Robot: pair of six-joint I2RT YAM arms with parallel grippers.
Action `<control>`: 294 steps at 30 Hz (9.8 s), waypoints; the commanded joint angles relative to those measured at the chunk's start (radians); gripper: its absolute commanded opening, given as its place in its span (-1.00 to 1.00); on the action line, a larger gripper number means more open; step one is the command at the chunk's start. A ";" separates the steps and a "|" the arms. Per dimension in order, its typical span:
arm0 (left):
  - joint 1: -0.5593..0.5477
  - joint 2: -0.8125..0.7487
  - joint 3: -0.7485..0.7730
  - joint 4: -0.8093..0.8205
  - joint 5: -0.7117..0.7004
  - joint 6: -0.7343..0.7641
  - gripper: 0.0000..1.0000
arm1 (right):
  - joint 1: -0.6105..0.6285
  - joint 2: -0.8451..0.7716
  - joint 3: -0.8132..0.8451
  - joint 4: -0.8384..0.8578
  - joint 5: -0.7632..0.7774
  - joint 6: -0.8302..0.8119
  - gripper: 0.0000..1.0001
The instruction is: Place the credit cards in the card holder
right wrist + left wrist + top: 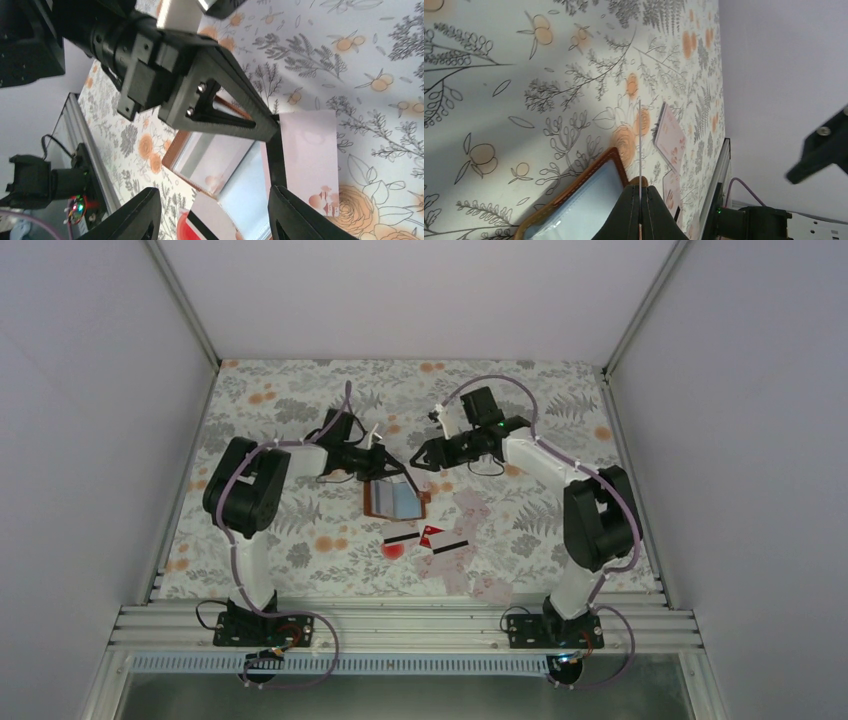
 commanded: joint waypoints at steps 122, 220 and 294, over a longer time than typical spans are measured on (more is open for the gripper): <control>0.062 -0.185 0.157 -0.644 -0.345 0.434 -0.95 | 0.120 0.177 -0.315 0.276 0.137 0.250 -0.53; -0.015 -0.098 0.152 -0.749 -0.405 0.532 -0.95 | 0.099 0.262 -0.122 0.153 0.217 0.098 -0.51; -0.119 0.092 0.473 -0.976 -0.723 0.594 -0.95 | 0.066 0.245 -0.211 0.162 0.239 -0.009 -0.55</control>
